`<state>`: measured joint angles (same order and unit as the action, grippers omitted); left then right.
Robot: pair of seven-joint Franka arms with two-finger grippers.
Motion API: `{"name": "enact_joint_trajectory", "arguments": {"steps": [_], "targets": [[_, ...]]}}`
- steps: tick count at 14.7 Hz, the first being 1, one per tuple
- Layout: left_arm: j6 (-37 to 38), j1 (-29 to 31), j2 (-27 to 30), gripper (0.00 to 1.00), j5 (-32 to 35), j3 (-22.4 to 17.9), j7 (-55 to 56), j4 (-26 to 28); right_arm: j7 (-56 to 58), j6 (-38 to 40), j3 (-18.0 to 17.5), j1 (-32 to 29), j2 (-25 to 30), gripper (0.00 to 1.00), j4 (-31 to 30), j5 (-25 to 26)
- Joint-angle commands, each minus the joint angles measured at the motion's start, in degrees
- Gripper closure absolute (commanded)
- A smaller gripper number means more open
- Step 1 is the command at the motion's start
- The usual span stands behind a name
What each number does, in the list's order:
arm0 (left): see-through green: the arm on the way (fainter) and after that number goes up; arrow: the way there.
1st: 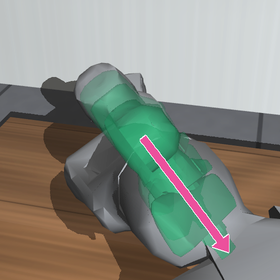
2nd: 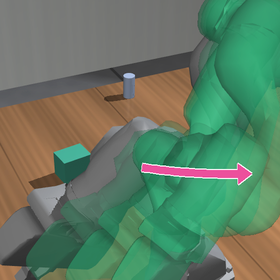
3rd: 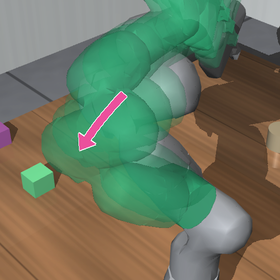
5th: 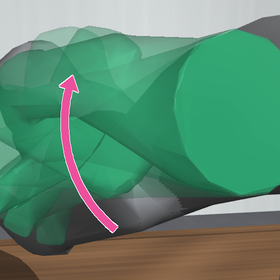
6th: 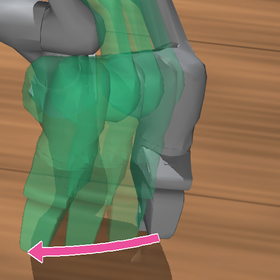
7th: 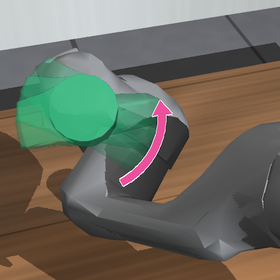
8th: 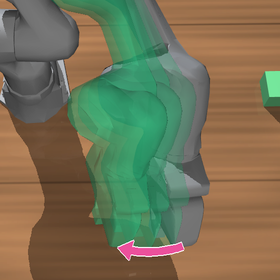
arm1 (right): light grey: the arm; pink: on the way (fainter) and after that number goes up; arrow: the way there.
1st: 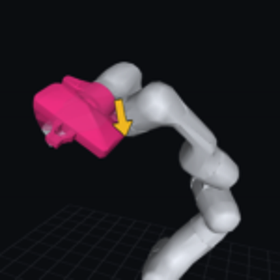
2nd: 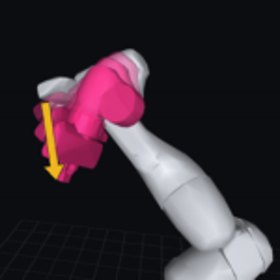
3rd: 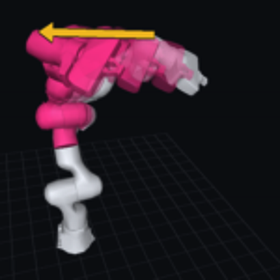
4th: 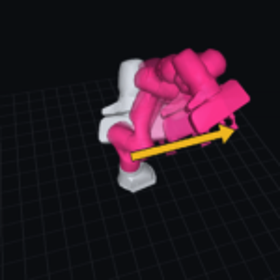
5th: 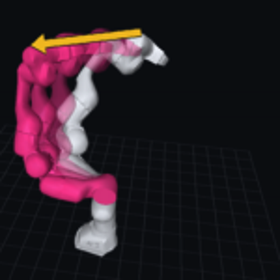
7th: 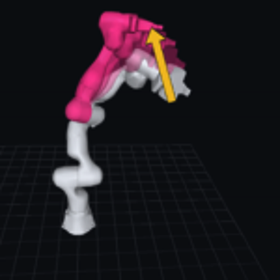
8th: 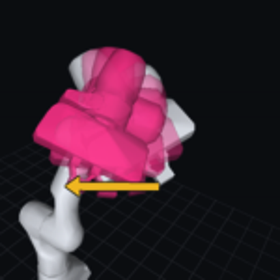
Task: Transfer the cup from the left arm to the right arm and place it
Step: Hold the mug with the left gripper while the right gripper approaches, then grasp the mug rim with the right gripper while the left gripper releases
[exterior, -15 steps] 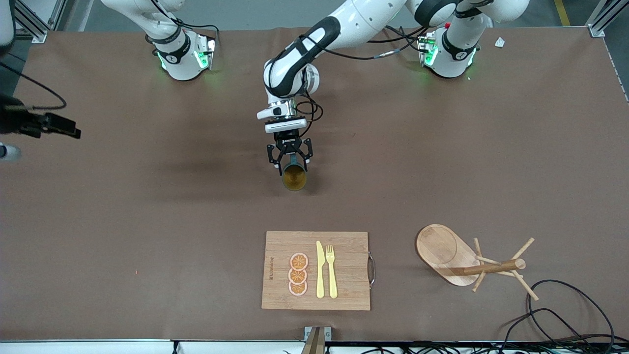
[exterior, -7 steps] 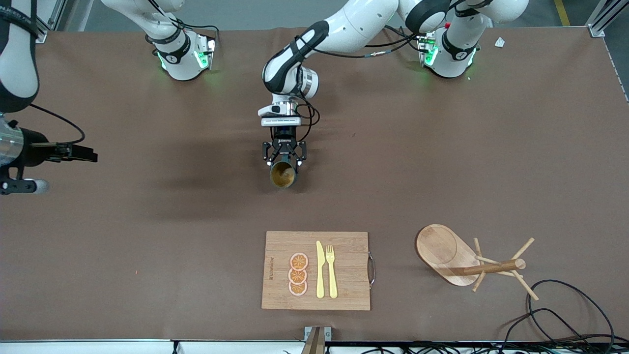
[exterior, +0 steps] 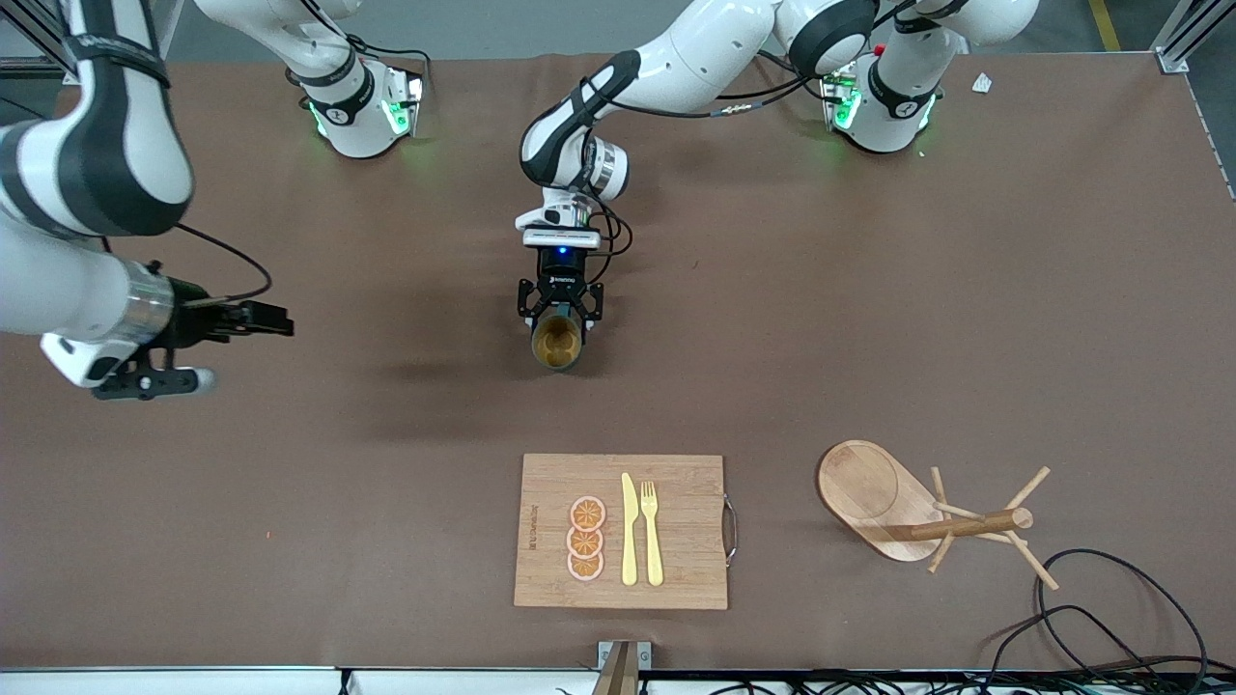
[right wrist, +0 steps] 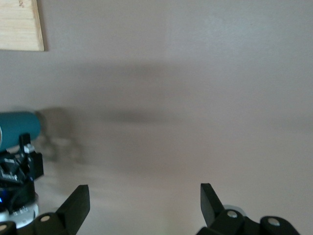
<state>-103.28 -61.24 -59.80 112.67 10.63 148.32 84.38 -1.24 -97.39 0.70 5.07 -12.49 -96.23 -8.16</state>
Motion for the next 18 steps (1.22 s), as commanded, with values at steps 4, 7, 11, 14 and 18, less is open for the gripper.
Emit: {"name": "enact_joint_trajectory", "arguments": {"steps": [4,7,11,14,18], "targets": [[2.47,-0.9,-1.9,0.12,0.45,-0.26,1.19,0.87,-12.36,-8.68,0.18,7.66,1.07,0.0,-7.12,-0.99],[2.55,-1.25,-1.64,0.0,0.0,0.61,1.09,1.49,-20.61,-15.17,0.18,13.1,1.07,0.0,-10.72,-0.9],[2.82,-1.43,1.78,0.0,-15.32,7.73,0.83,1.14,-30.29,-21.86,0.27,19.43,-0.68,0.0,-12.05,-0.9],[6.84,-3.18,3.81,0.0,-23.18,9.23,0.13,1.58,-35.21,-26.52,0.27,24.0,-3.4,0.0,-12.14,-0.9],[13.08,-3.1,4.34,0.0,-28.81,13.35,0.13,1.58,-36.29,-32.93,0.27,29.2,-7.19,0.0,-12.75,-0.9]]}}
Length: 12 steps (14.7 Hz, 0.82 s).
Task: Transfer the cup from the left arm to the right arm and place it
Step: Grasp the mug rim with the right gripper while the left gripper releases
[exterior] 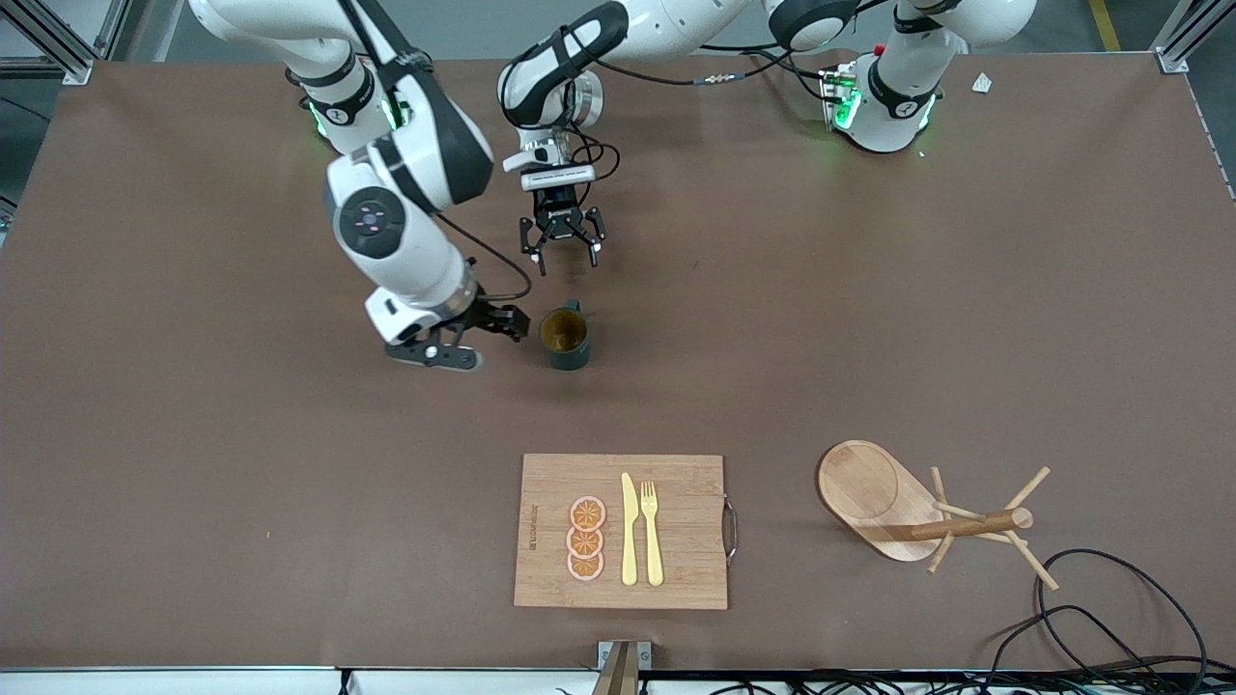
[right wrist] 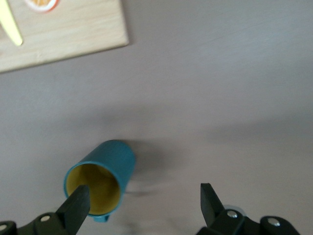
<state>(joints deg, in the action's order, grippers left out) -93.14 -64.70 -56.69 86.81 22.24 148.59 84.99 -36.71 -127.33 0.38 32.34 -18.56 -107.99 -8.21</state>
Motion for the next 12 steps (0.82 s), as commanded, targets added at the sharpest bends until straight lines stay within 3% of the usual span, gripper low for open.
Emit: {"name": "enact_joint_trajectory", "arguments": {"steps": [1,5,12], "targets": [[3.92,0.36,2.1,0.0,-4.7,2.37,-0.14,1.14,-0.91,-5.45,0.5,3.07,-1.91,0.0,-1.78,-0.85],[5.07,0.89,8.16,0.0,-16.03,3.95,-4.09,2.97,-0.91,-10.13,0.5,6.5,-4.72,0.0,-3.63,-0.85],[2.01,3.87,25.9,0.0,-32.38,4.3,-5.06,15.98,-0.74,-10.05,0.5,9.67,-4.81,0.0,-5.83,-0.94]]}}
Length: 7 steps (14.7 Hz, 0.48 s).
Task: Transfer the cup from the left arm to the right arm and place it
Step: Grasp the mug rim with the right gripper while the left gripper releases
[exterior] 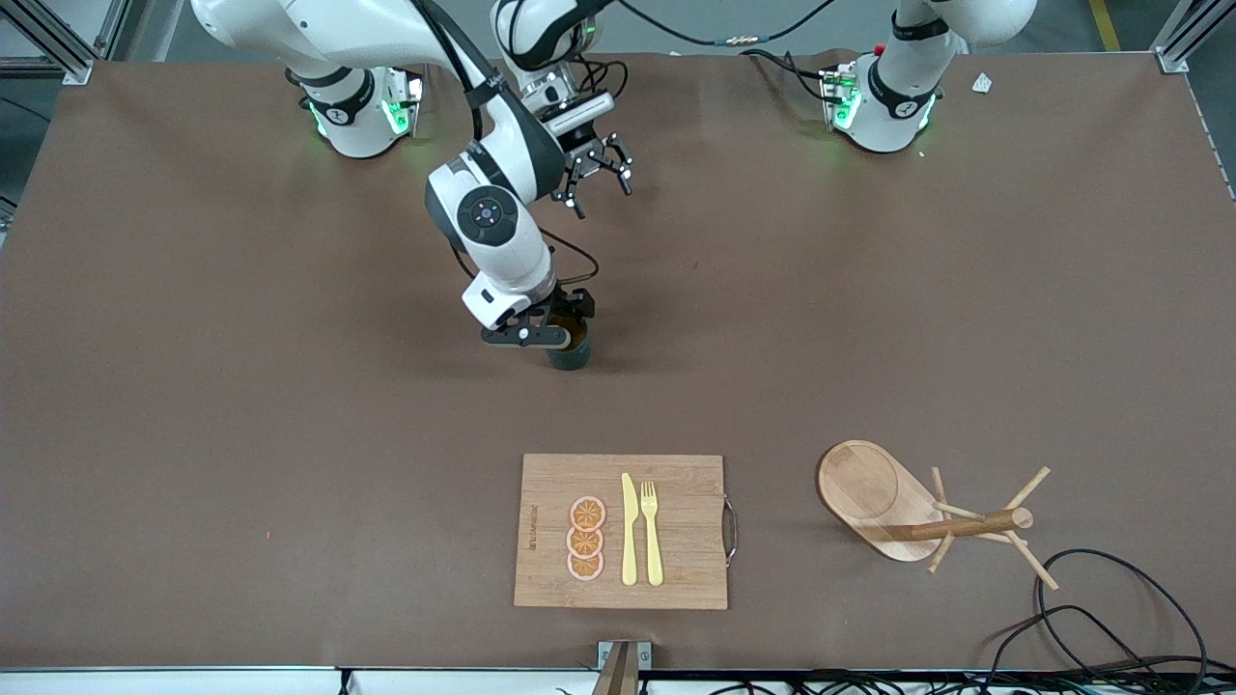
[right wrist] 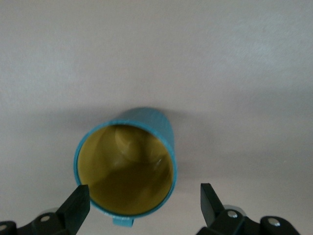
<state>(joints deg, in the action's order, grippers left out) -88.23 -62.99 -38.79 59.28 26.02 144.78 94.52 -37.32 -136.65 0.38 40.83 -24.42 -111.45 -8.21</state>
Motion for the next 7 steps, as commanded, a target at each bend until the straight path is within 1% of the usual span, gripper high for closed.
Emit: {"name": "enact_joint_trajectory", "arguments": {"steps": [1,3,4,6,7], "targets": [[-3.18,2.78,10.81,0.0,-6.97,0.61,-2.65,8.38,0.05,-0.63,0.5,1.18,1.13,0.0,-2.8,-0.93],[-3.18,4.1,16.09,0.0,-12.76,0.7,-8.87,10.77,0.41,-0.81,0.5,1.18,1.13,0.01,-3.33,-0.93],[-3.18,4.45,18.12,0.0,-16.1,0.61,-11.69,10.77,0.41,-0.9,0.5,1.18,1.13,0.06,-3.34,-0.85],[-3.09,6.99,22.07,0.0,-20.68,0.7,-15.74,11.12,0.49,-0.9,0.5,1.18,1.04,0.18,-3.34,-0.76],[-3.0,7.44,23.74,0.0,-22.61,0.61,-18.45,11.12,0.49,-0.81,0.58,1.1,0.86,0.21,-3.34,-0.76]]}}
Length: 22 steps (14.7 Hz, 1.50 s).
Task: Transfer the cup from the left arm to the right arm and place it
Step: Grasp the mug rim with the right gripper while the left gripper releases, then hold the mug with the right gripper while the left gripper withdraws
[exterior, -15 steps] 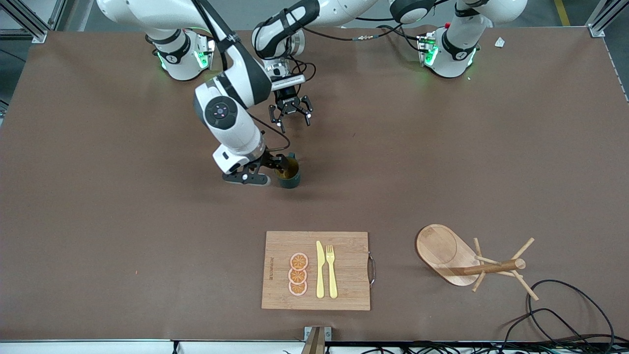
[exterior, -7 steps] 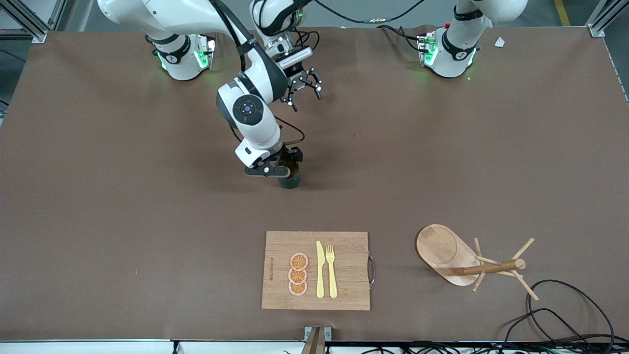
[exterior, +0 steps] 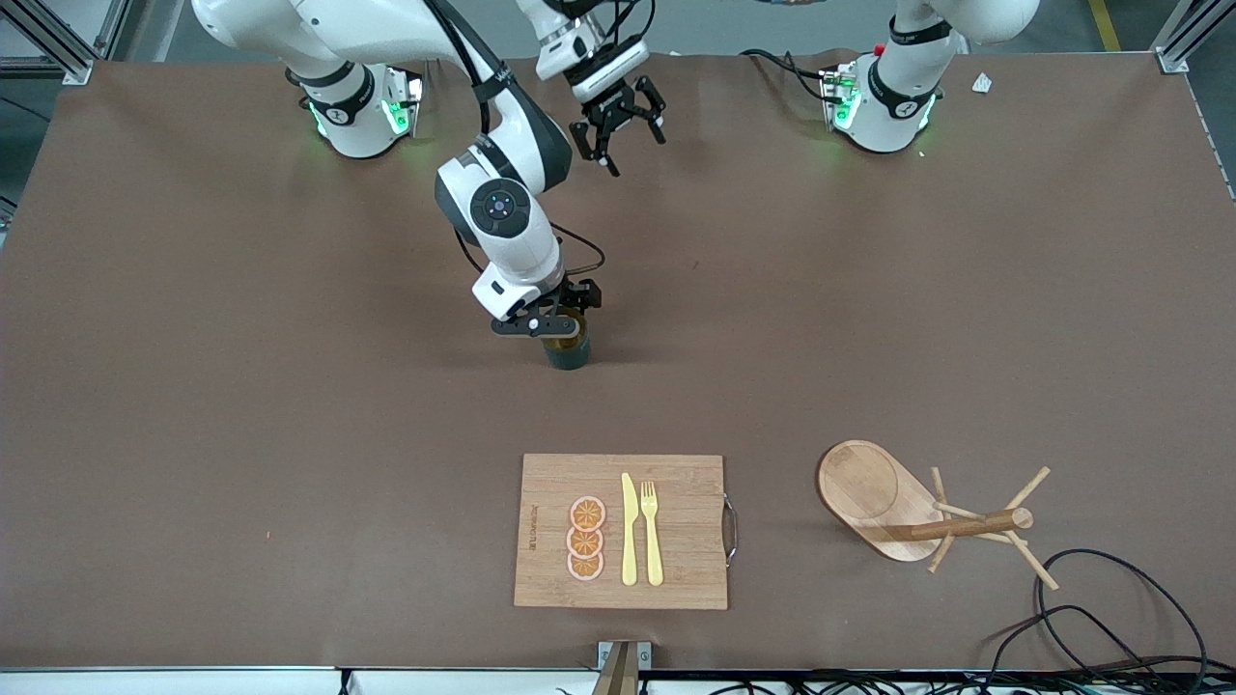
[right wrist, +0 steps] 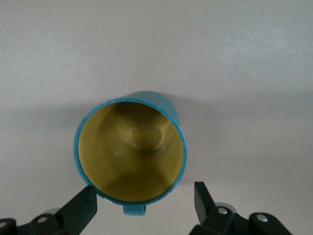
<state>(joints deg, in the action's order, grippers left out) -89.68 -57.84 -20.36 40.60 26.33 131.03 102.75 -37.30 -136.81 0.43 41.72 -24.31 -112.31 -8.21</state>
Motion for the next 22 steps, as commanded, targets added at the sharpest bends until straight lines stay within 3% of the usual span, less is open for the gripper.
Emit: {"name": "enact_joint_trajectory", "arguments": {"steps": [1,7,10,13,16,22], "targets": [[-1.2,2.82,6.73,0.0,-4.74,0.21,-7.08,2.99,0.47,-0.74,0.54,-0.06,0.58,0.21,-2.39,-0.76],[-0.94,16.08,16.84,0.0,-14.57,0.04,-27.98,0.8,0.82,-2.23,0.63,-1.64,-0.22,0.2,-2.12,-0.67],[-0.76,23.63,19.65,0.0,-17.92,-0.14,-39.32,-0.88,0.82,-2.5,0.54,-2.69,-0.39,0.13,-1.77,-0.67],[2.83,30.66,20.36,0.0,-19.68,-0.14,-49.52,-5.17,0.91,-2.32,0.54,-4.01,-0.3,0.01,-0.81,-0.84],[3.81,38.22,20.28,0.0,-21.79,-0.14,-59.54,-9.31,1.26,-1.88,0.45,-4.63,-0.3,0.0,0.07,-0.93],[3.81,48.6,20.19,0.0,-22.06,-0.14,-75.1,-12.03,5.92,-1.79,0.37,-6.65,-0.3,0.0,0.07,-1.11]]}}
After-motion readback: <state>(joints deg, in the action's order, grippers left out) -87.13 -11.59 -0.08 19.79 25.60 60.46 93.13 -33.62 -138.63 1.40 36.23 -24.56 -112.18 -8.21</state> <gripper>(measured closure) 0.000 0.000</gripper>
